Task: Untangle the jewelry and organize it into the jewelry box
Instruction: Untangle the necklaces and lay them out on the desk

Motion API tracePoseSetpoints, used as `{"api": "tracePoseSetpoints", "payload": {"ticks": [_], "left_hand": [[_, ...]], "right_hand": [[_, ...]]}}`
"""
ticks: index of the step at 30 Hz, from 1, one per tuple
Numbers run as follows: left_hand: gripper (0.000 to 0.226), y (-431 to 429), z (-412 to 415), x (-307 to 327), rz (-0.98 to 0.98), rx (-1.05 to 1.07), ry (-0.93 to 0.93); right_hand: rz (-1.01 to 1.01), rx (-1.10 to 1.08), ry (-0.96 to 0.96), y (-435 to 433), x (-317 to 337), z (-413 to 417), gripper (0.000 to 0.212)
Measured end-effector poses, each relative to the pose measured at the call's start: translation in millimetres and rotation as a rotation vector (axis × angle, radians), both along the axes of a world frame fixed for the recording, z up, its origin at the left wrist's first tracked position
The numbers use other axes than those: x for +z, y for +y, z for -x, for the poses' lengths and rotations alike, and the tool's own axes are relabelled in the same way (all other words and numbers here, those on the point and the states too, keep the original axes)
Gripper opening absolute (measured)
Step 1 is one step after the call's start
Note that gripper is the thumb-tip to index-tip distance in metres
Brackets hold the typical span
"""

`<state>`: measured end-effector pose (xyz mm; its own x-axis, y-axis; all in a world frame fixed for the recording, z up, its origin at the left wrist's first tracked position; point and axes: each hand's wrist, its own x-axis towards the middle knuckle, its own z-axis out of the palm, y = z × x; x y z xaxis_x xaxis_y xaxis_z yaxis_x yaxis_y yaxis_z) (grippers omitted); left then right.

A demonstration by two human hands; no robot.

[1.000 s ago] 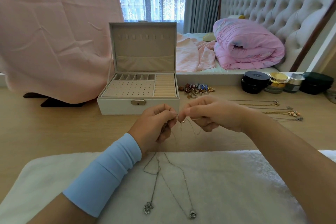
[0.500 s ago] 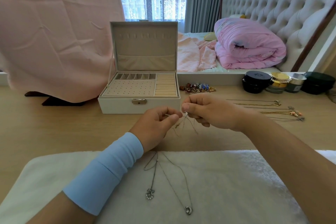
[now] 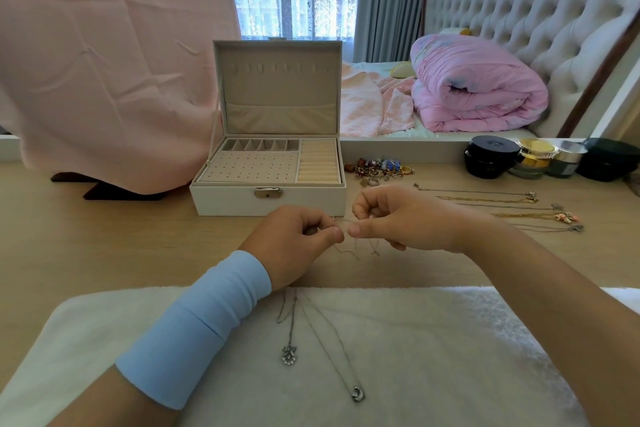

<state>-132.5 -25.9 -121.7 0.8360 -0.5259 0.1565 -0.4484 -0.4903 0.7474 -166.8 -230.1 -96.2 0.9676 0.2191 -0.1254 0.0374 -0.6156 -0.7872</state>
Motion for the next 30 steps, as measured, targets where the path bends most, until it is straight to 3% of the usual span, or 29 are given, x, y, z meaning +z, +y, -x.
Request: {"api": "tracePoseSetpoints", "payload": {"ticks": [3,9,15,28,30], "left_hand": [[0.016,0,1,2,0.03,-0.023,0.028],[0.023,0,-1,1,0.131,-0.022,0.177],[0.027,2,-4,0,0.138,-0.021,0.198],[0.031,2,-6,0,0.165,0.03,0.297],[0.03,1,-6,0,0.185,0.043,0.328]], "right_hand": [[0.003,-0.032,-0.014,-1,-3,-4,0.003],[0.034,-0.062,-0.03,-5,-4,-3,0.011],[0.047,-0.04,-0.034,-10,1,-2,0.016],[-0.067,-0.175,-0.189,-14,8,-2,0.018],[-0.176,-0.203,-0.173,-12,11,-2,0.024]]}}
